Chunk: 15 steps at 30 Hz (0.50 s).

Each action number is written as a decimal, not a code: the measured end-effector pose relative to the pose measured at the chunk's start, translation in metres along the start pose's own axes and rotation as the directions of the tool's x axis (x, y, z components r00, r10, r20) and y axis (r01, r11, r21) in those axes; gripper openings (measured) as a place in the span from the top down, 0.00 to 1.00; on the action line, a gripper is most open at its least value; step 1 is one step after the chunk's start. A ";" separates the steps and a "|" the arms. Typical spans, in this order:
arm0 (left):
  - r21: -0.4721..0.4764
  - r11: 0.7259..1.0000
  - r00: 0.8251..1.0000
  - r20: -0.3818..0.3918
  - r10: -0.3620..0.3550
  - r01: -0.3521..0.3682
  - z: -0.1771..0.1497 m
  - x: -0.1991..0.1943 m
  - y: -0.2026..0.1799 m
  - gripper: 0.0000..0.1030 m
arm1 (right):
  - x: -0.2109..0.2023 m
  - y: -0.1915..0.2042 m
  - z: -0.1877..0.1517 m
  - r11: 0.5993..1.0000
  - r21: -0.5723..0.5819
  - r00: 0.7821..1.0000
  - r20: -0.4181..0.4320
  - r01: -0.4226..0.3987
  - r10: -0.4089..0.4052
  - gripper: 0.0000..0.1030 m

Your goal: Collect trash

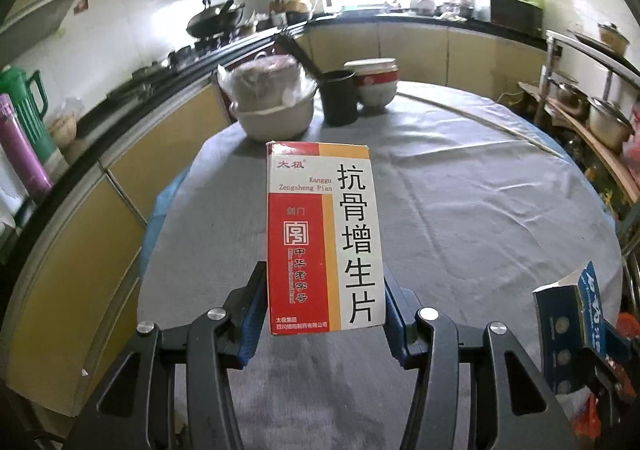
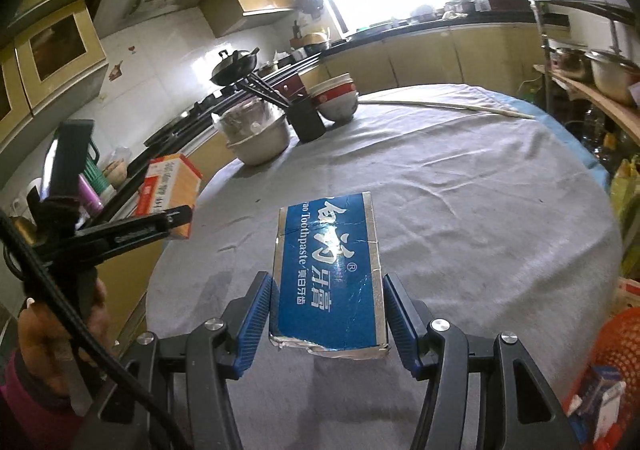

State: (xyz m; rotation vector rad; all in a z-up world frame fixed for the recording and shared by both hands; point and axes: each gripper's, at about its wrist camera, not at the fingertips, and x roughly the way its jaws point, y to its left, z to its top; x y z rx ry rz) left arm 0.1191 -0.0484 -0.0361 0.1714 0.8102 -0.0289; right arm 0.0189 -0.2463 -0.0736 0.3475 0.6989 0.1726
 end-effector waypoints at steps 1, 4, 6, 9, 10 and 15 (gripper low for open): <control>0.009 1.000 1.000 0.010 -0.002 0.002 -0.001 -0.005 -0.002 0.49 | -0.002 -0.001 -0.001 1.000 0.003 1.000 0.002 0.002 -0.002 0.43; 0.028 1.000 0.999 0.038 -0.011 0.010 -0.006 -0.022 -0.007 0.49 | -0.012 -0.003 -0.005 1.000 0.011 1.000 0.013 0.009 -0.009 0.43; 0.036 0.999 0.999 0.047 -0.015 0.013 -0.011 -0.031 -0.010 0.49 | -0.017 -0.004 -0.007 1.000 0.013 1.000 0.020 0.012 -0.012 0.43; 0.046 0.999 0.997 0.069 -0.015 0.012 -0.015 -0.041 -0.011 0.49 | -0.025 -0.002 -0.009 1.000 0.016 0.999 0.035 0.014 -0.014 0.43; 0.047 0.999 0.997 0.075 -0.017 0.014 -0.016 -0.044 -0.010 0.49 | -0.027 -0.002 -0.009 1.000 0.016 0.999 0.040 0.015 -0.016 0.43; 0.056 0.998 0.995 0.096 -0.031 0.026 -0.022 -0.055 -0.013 0.48 | -0.038 0.002 -0.013 1.000 0.013 0.998 0.056 0.019 -0.020 0.43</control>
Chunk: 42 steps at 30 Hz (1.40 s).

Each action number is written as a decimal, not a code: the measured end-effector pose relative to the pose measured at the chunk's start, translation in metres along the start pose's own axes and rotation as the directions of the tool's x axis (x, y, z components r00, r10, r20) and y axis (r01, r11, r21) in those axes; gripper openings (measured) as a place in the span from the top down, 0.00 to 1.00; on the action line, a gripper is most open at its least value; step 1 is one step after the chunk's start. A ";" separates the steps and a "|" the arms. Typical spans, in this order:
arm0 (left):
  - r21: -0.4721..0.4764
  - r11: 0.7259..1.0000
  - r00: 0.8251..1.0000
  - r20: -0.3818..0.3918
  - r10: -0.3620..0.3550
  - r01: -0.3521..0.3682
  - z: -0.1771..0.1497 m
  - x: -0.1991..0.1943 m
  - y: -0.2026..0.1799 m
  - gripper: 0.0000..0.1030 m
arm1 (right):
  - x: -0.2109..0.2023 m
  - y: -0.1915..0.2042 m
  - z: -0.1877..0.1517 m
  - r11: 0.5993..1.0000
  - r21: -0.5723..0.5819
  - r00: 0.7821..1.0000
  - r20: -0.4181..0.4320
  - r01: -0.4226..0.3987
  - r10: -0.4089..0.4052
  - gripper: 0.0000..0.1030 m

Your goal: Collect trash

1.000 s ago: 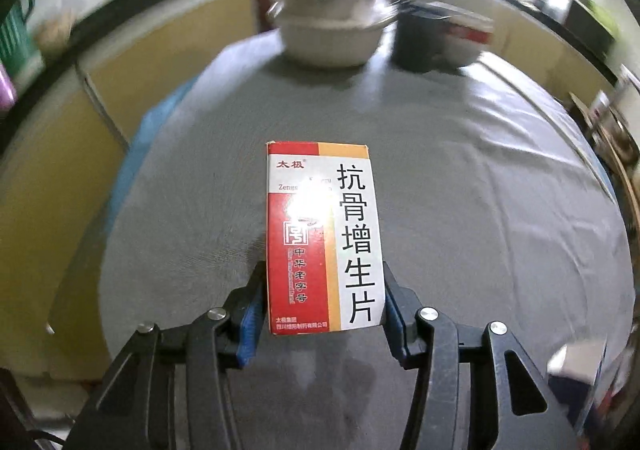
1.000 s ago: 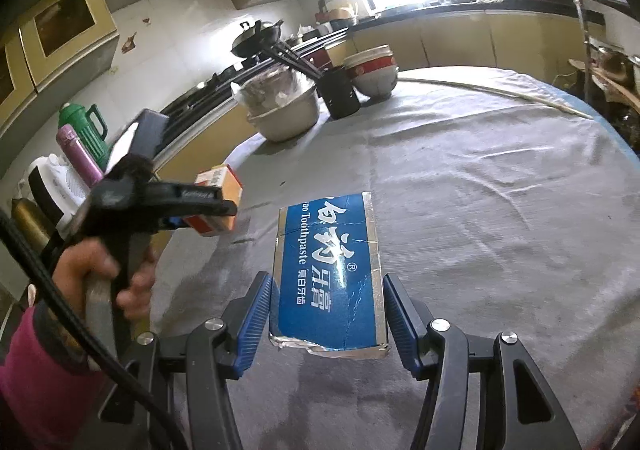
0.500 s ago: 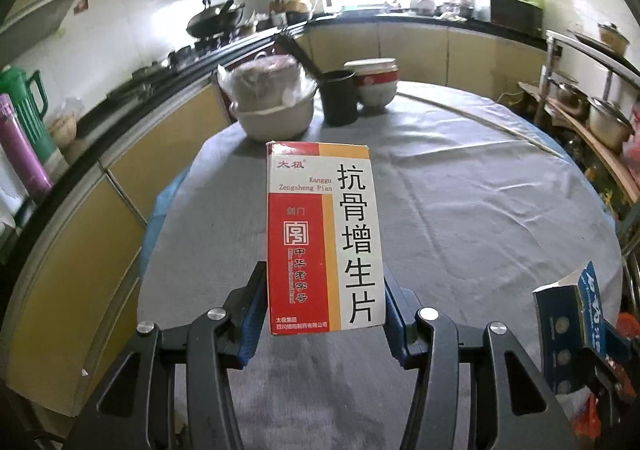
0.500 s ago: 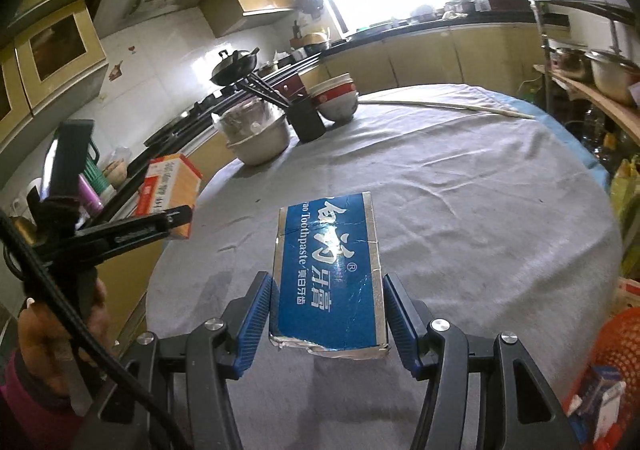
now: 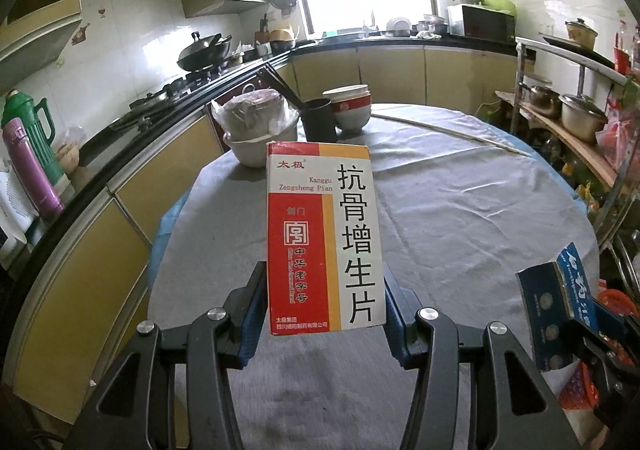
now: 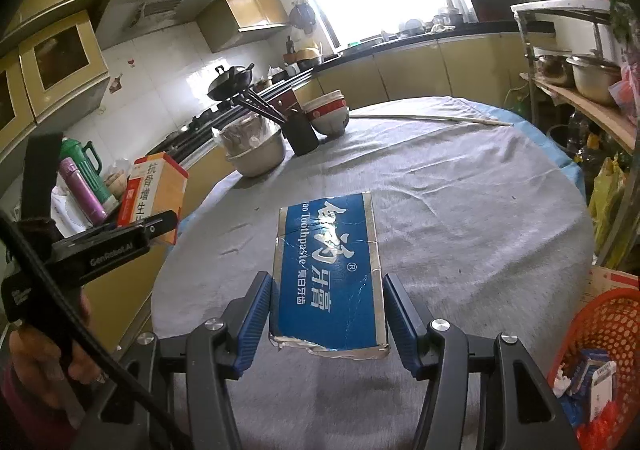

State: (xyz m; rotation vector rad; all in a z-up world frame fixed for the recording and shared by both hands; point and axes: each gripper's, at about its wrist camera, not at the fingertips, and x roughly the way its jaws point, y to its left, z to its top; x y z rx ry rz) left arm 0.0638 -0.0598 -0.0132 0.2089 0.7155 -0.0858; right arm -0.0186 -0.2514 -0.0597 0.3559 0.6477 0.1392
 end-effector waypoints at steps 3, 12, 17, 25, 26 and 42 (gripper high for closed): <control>0.012 1.000 1.000 0.016 -0.005 0.005 -0.003 -0.008 -0.004 0.48 | -0.008 0.002 -0.002 1.000 -0.003 1.000 0.011 0.003 -0.003 0.43; 0.046 0.999 0.998 0.048 -0.026 0.024 -0.012 -0.030 -0.020 0.48 | -0.034 0.000 -0.009 1.000 0.006 0.999 0.051 0.011 -0.012 0.43; 0.062 0.998 0.997 0.070 -0.036 0.032 -0.015 -0.043 -0.028 0.48 | -0.047 -0.004 -0.011 1.000 0.017 0.997 0.071 0.016 -0.017 0.43; 0.104 0.993 0.994 0.089 -0.059 0.050 -0.017 -0.058 -0.044 0.48 | -0.069 -0.014 -0.017 0.999 0.038 0.994 0.101 0.027 -0.031 0.43; 0.109 0.993 0.994 0.092 -0.061 0.051 -0.017 -0.059 -0.046 0.48 | -0.072 -0.016 -0.018 0.999 0.044 0.994 0.106 0.030 -0.034 0.42; 0.222 0.971 0.987 0.111 -0.116 0.089 -0.016 -0.077 -0.097 0.48 | -0.107 -0.057 -0.023 0.991 0.124 0.983 0.168 0.054 -0.075 0.42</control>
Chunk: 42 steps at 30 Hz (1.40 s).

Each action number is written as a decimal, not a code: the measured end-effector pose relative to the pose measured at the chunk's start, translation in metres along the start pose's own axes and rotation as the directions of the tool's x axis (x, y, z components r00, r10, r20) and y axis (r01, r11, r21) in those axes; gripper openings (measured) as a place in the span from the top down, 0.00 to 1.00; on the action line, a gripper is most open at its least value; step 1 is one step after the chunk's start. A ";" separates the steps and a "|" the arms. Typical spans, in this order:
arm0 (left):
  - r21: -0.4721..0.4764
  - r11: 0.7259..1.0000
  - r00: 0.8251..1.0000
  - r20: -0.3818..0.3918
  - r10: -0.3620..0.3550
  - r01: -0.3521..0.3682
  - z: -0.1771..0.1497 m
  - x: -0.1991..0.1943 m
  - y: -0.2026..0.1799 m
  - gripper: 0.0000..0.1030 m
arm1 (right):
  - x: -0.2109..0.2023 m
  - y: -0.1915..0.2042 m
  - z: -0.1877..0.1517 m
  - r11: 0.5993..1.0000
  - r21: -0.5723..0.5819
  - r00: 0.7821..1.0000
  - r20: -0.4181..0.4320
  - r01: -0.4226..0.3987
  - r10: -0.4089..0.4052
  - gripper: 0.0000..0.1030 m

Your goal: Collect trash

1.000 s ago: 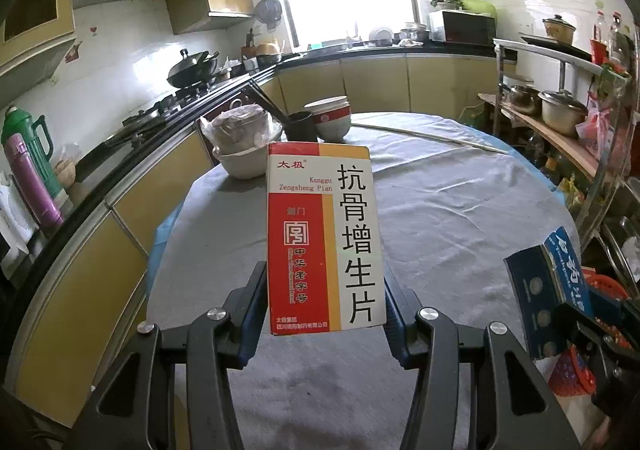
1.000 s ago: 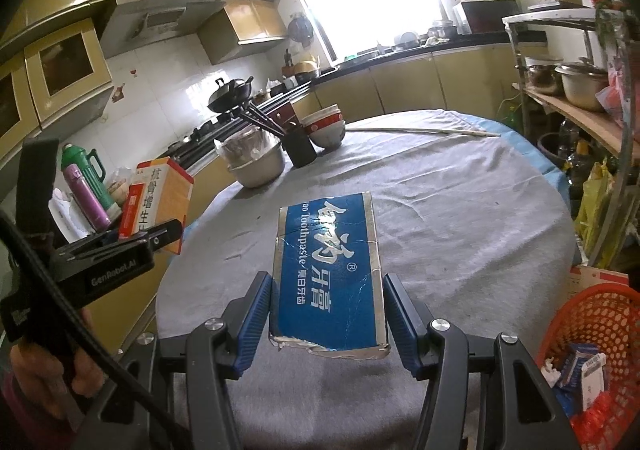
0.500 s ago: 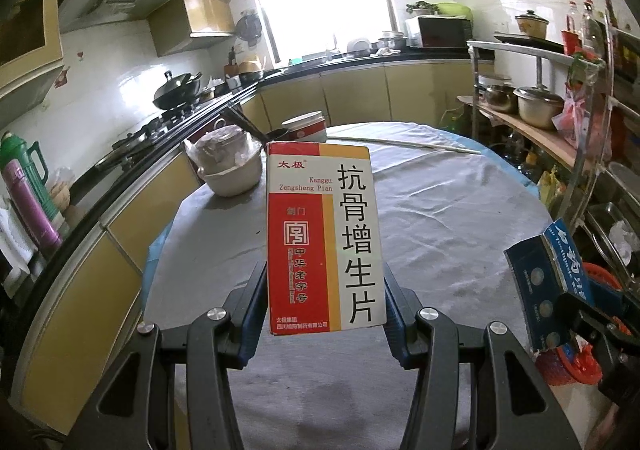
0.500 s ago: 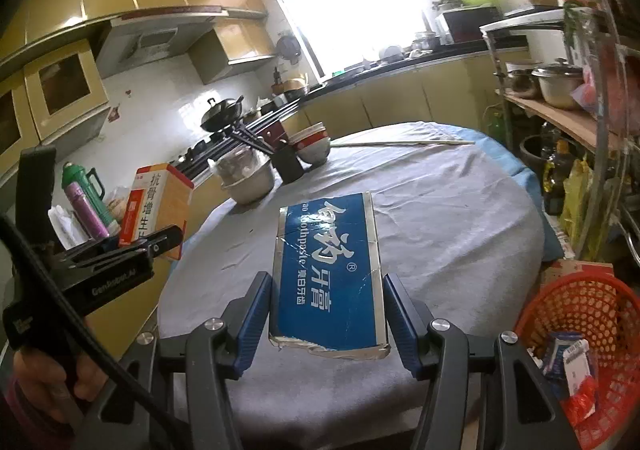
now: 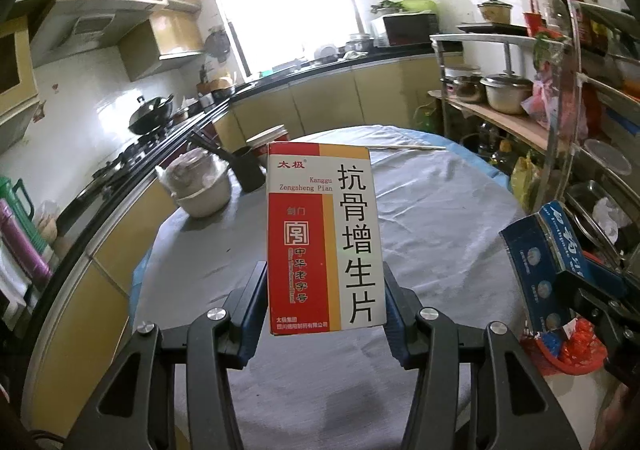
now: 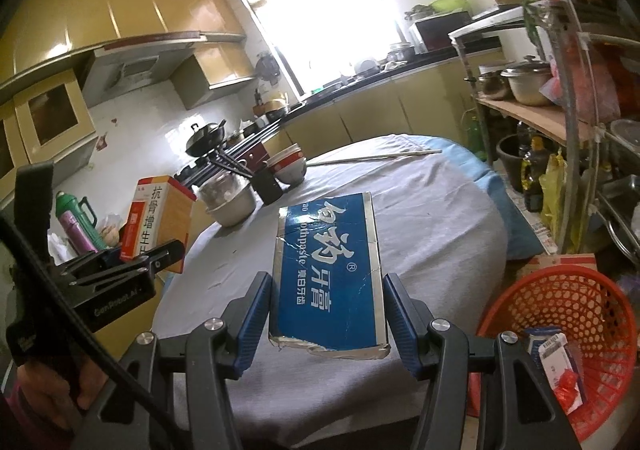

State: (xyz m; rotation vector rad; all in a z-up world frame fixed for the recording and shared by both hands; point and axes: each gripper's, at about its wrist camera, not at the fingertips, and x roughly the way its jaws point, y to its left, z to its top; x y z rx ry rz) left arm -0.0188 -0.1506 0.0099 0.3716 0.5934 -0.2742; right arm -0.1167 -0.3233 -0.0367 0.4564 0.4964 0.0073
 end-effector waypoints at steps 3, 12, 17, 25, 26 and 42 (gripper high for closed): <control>0.023 1.000 1.000 -0.001 -0.018 0.018 0.004 0.001 -0.012 0.48 | -0.004 -0.009 0.001 1.000 0.018 1.000 0.006 0.010 -0.010 0.42; 0.093 0.994 0.999 -0.001 -0.054 0.053 0.013 0.004 -0.046 0.48 | -0.023 -0.038 0.001 0.996 0.074 0.998 0.029 0.045 -0.048 0.42; 0.130 0.988 0.997 0.002 -0.082 0.081 0.019 0.005 -0.066 0.48 | -0.034 -0.053 0.002 0.992 0.103 0.997 0.039 0.067 -0.072 0.42; 0.182 0.975 0.991 -0.001 -0.131 0.129 0.024 0.004 -0.094 0.49 | -0.046 -0.076 0.002 0.984 0.146 0.992 0.048 0.106 -0.114 0.42; 0.193 0.972 0.990 -0.002 -0.139 0.137 0.025 0.004 -0.099 0.49 | -0.047 -0.079 0.002 0.982 0.150 0.991 0.049 0.112 -0.121 0.42; 0.208 0.940 0.961 -0.114 -0.252 0.271 0.025 0.033 -0.141 0.59 | -0.061 -0.124 -0.008 0.950 0.240 0.977 0.021 0.202 -0.213 0.42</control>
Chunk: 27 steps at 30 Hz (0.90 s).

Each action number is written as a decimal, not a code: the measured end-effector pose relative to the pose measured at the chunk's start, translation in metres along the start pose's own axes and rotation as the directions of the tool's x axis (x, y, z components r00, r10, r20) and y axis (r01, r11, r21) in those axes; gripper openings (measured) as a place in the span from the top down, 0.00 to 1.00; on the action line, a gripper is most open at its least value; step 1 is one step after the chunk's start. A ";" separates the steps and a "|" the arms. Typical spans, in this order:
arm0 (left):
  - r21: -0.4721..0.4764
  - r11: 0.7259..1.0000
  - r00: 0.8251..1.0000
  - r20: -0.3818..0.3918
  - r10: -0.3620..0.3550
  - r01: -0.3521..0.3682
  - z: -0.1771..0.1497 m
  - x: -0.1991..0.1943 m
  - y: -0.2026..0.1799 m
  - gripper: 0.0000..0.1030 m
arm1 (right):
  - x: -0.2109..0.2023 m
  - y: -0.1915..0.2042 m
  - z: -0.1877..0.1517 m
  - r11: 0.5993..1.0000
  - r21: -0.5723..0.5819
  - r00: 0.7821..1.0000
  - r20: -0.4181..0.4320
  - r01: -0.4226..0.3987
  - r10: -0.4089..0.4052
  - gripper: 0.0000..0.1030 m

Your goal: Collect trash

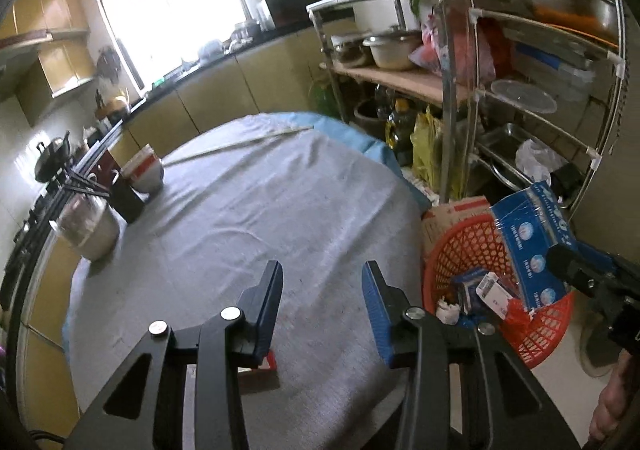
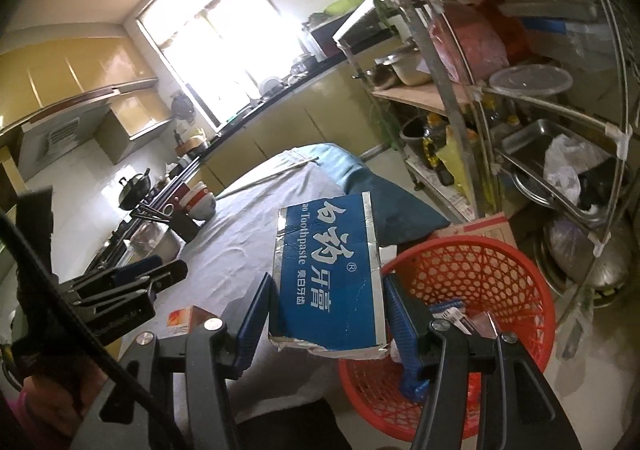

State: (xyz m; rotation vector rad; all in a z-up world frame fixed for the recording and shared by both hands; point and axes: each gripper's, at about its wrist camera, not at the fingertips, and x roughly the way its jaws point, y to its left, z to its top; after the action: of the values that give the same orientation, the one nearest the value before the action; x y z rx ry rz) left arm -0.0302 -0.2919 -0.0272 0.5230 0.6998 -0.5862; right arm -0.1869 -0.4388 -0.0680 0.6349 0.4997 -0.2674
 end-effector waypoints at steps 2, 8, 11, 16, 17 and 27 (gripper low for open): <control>-0.003 1.000 1.000 -0.007 0.000 0.000 -0.001 0.003 0.002 0.59 | 0.002 -0.003 -0.001 1.000 0.004 1.000 -0.005 0.007 -0.007 0.42; -0.001 1.000 1.000 -0.005 -0.019 0.019 -0.008 0.007 0.018 0.54 | 0.008 -0.005 -0.002 1.000 0.008 0.999 -0.028 0.019 -0.019 0.42; -0.012 0.997 0.997 -0.013 -0.080 0.079 -0.013 0.013 0.044 0.33 | 0.008 -0.008 -0.005 0.999 0.010 0.999 -0.042 0.032 -0.031 0.42; 0.030 0.959 0.958 -0.068 -0.279 0.282 -0.027 0.030 0.099 0.31 | 0.010 -0.014 -0.011 0.997 0.015 0.995 -0.073 0.070 -0.068 0.42; 0.059 0.957 0.957 -0.072 -0.280 0.284 -0.031 0.034 0.110 0.31 | 0.011 -0.015 -0.014 0.997 0.013 0.993 -0.083 0.082 -0.080 0.42; 0.202 0.862 0.876 -0.245 -0.416 0.465 -0.052 0.075 0.133 0.27 | 0.023 -0.008 -0.024 0.994 0.018 0.984 -0.146 0.103 -0.100 0.42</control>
State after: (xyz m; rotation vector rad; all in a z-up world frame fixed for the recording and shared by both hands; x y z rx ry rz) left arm 0.0799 -0.1873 -0.0821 0.6706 0.9479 -1.0813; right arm -0.1789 -0.4324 -0.1006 0.6580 0.6704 -0.3259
